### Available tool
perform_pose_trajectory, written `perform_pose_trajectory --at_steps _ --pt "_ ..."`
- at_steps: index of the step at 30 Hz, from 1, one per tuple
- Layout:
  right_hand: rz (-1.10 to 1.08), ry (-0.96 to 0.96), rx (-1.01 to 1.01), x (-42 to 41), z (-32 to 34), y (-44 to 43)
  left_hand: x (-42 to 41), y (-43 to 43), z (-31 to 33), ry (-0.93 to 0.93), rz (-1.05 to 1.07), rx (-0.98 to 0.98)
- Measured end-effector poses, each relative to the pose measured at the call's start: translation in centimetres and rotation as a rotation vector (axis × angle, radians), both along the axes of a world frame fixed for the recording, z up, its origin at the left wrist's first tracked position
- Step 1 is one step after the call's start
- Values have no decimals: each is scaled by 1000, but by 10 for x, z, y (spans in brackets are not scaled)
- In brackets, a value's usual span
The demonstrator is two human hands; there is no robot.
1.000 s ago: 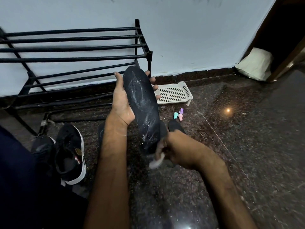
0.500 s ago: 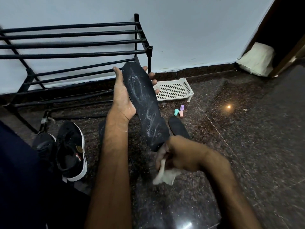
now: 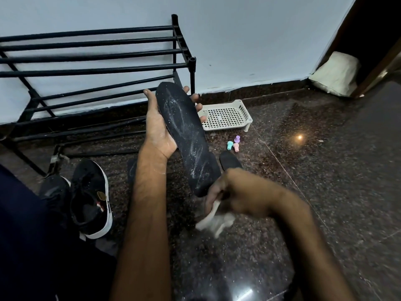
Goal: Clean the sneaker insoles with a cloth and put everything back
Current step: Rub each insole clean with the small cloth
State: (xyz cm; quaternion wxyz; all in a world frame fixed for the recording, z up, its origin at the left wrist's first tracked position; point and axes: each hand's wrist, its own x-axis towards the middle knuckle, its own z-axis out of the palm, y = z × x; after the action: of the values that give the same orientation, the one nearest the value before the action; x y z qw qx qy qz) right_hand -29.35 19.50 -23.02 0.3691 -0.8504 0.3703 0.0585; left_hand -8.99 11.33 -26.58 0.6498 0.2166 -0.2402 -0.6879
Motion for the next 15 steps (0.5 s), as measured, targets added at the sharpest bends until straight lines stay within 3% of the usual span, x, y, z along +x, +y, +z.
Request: perform_pose_trajectory --at_steps 5,9,12,15 --pt "-376 -317 -272 -11 11 -14 -6 -1 -2 -26 -20 -20" --pt "-130 -89 -5 -9 -9 -2 -13 -1 0 -49 -67 -30" --pt "-322 -317 77 -33 11 -11 -19 5 -2 -57 -142 -55" --pt "-579 -535 -258 -45 33 -28 -39 12 -6 -75 -215 -24"
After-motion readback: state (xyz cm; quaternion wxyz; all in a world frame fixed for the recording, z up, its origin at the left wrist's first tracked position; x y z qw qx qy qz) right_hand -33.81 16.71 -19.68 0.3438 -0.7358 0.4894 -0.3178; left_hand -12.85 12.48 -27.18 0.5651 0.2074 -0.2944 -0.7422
